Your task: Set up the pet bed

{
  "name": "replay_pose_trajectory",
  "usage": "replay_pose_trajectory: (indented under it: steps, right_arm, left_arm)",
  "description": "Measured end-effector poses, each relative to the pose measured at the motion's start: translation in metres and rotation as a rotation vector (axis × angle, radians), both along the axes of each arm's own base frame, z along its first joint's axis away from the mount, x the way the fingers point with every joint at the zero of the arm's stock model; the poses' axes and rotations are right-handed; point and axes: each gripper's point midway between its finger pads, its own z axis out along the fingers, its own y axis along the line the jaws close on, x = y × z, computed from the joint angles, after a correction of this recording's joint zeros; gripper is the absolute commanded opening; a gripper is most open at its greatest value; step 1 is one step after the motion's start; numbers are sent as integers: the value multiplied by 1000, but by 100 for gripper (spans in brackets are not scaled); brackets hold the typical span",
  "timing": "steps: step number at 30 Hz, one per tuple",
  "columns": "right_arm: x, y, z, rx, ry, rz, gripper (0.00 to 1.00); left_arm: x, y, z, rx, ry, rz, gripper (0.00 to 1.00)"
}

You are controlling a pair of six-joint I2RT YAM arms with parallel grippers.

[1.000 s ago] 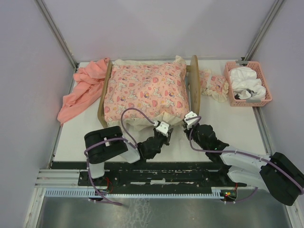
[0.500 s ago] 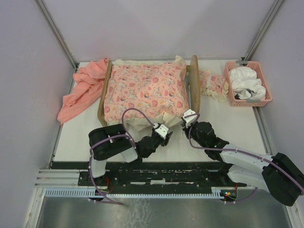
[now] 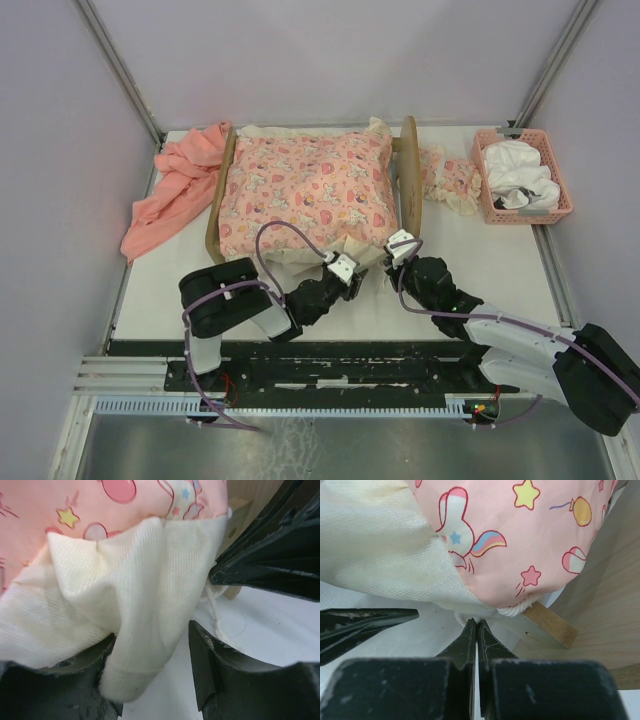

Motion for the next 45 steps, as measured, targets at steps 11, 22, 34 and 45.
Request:
replay_pose_trajectory:
  steps: [11, 22, 34, 45]
  right_arm:
    - [-3, -3, -2, 3, -14, 3, 2]
    - [-5, 14, 2, -39, -76, 140, 2]
    - [7, 16, 21, -234, -242, 252, 2]
    - [6, 14, 5, -452, -313, 399, 2]
  left_arm:
    - [-7, 1, 85, -186, -94, -35, 52]
    - [-6, -1, 98, -195, -93, -34, 41]
    - [16, 8, 132, -301, 50, 98, 32]
    - [18, 8, 123, -310, 233, 157, 48]
